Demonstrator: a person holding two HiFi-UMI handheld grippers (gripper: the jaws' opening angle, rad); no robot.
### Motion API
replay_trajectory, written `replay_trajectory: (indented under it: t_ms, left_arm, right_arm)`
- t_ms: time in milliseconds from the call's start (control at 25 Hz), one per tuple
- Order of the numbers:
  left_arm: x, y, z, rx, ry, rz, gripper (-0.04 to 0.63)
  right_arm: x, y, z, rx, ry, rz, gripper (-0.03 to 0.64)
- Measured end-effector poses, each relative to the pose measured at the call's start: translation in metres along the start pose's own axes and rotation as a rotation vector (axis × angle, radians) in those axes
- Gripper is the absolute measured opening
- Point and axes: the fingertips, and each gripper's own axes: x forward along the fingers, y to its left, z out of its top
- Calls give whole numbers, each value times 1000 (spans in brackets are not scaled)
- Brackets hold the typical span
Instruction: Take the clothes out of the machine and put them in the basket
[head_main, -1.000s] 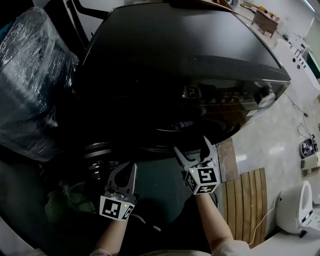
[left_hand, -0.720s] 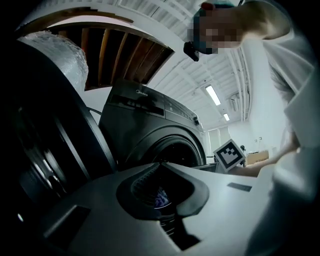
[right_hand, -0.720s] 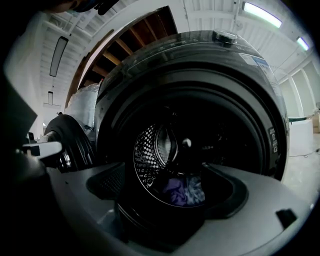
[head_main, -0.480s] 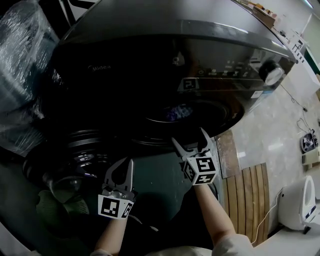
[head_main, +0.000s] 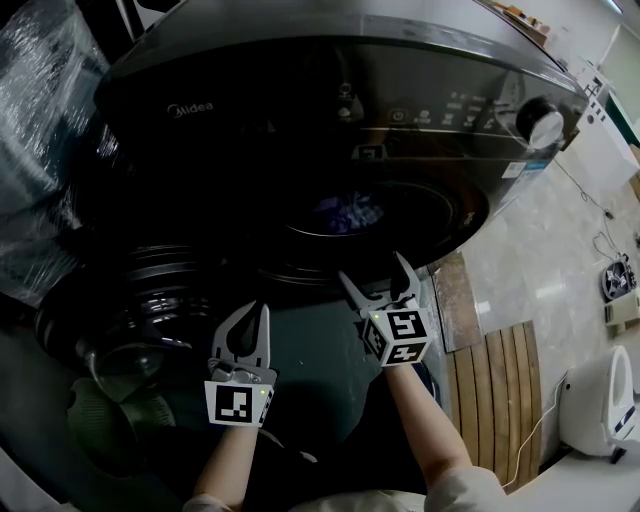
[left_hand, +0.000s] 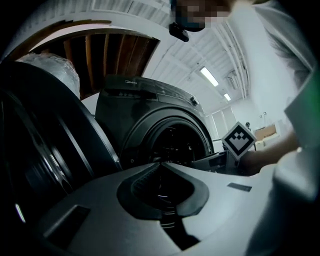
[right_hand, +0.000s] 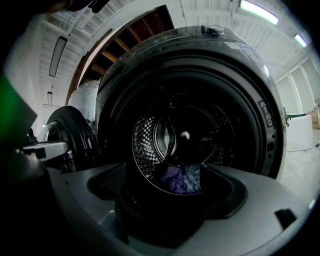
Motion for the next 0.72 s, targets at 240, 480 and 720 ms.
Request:
replay_trajectory:
  t_ms: [240,480,720]
  left_arm:
    - [-1,11,1,-21,-9,61,20]
    - [-4,10,0,-14,-4,62,20]
    - [-6,7,-1,-36,-4,51,20]
  right_arm:
    - [3,-1,-5,-17,7,-9,453]
    - [12,-3,-10,-20,19,-4,445]
    - [26,-3,-14,-24,29,-3,442]
